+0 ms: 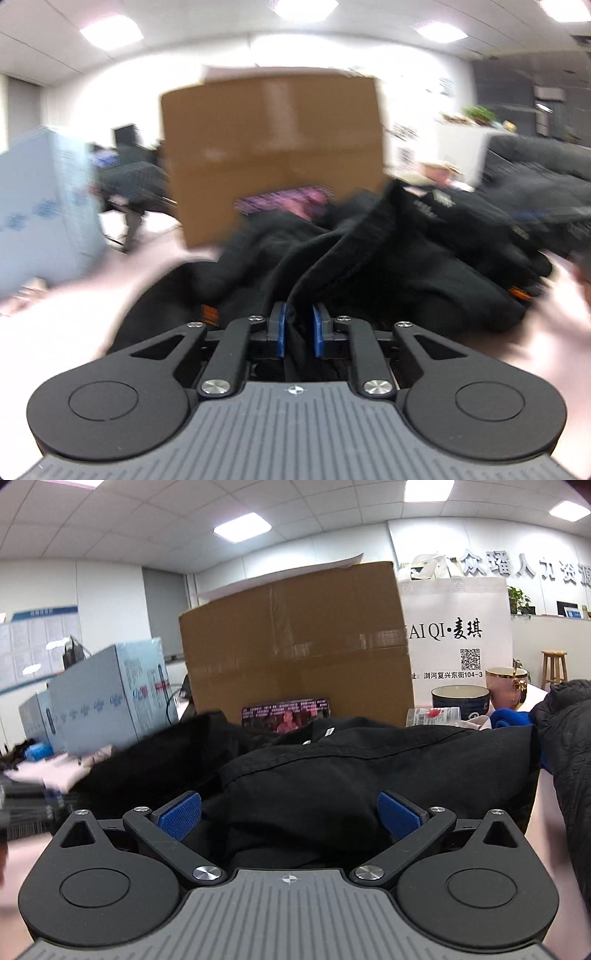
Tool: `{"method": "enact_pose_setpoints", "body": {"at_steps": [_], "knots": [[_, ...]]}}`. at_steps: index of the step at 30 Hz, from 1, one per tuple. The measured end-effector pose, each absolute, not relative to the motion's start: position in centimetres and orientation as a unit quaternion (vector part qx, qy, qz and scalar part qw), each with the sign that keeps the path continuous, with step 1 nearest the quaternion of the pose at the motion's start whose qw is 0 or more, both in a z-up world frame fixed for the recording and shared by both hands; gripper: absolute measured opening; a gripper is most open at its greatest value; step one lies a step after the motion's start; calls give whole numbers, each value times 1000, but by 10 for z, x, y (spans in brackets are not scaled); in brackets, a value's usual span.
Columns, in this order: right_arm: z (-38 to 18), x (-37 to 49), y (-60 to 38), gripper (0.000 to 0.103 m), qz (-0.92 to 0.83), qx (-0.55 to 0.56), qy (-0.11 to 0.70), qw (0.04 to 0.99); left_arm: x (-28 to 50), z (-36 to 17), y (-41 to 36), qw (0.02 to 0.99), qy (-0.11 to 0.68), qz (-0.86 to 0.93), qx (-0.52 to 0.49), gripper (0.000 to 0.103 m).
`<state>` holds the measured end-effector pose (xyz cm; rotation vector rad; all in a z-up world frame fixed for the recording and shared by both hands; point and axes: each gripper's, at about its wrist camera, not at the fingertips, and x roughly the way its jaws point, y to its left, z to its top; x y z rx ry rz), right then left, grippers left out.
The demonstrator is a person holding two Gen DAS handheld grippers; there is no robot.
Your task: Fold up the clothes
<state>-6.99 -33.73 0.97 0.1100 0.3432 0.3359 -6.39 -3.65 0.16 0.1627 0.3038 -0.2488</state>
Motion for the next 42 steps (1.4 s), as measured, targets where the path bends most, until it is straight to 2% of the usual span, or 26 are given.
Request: {"method": "enact_pose_setpoints", "body": {"at_steps": [1,2,4,6,7,8,10,14,20,26,33,35,37,38,39,42], "knots": [[9,-69,-335,95,165,49,174,970,-63,5,-28,981,139,-109,75,13],[8,-68,-333,81,163,44,178,970,-63,8,-21,984,130,-100,68,13],[8,-67,-330,62,154,36,184,970,-64,13,-12,989,106,-80,68,12],[9,-67,-330,49,152,35,183,971,-66,19,-5,992,87,-69,65,12],[9,-69,-330,37,152,35,180,971,-67,25,0,993,77,-68,58,11],[11,-71,-330,31,151,35,176,972,-68,27,3,994,73,-69,53,11],[17,-78,-332,27,149,39,159,975,-71,27,5,994,69,-73,52,11],[38,-103,-334,24,168,70,118,976,-77,28,11,994,58,-74,47,12],[66,-137,-356,24,244,164,87,952,-110,39,36,998,-33,-56,11,11],[86,-181,-384,24,230,186,47,954,-155,50,60,992,-97,-78,21,12],[81,-220,-415,23,141,200,12,970,-156,35,53,989,-56,-127,49,13],[74,-227,-422,23,100,188,15,977,-149,26,47,987,-32,-148,53,22],[62,-229,-432,23,54,188,35,980,-141,19,43,986,-18,-158,55,59],[54,-227,-438,23,36,192,50,979,-139,16,41,985,-14,-163,55,66],[47,-225,-443,23,20,195,65,979,-138,13,37,983,-9,-173,56,73],[24,-219,-449,24,-13,175,108,978,-127,7,26,979,18,-190,73,75]]}}
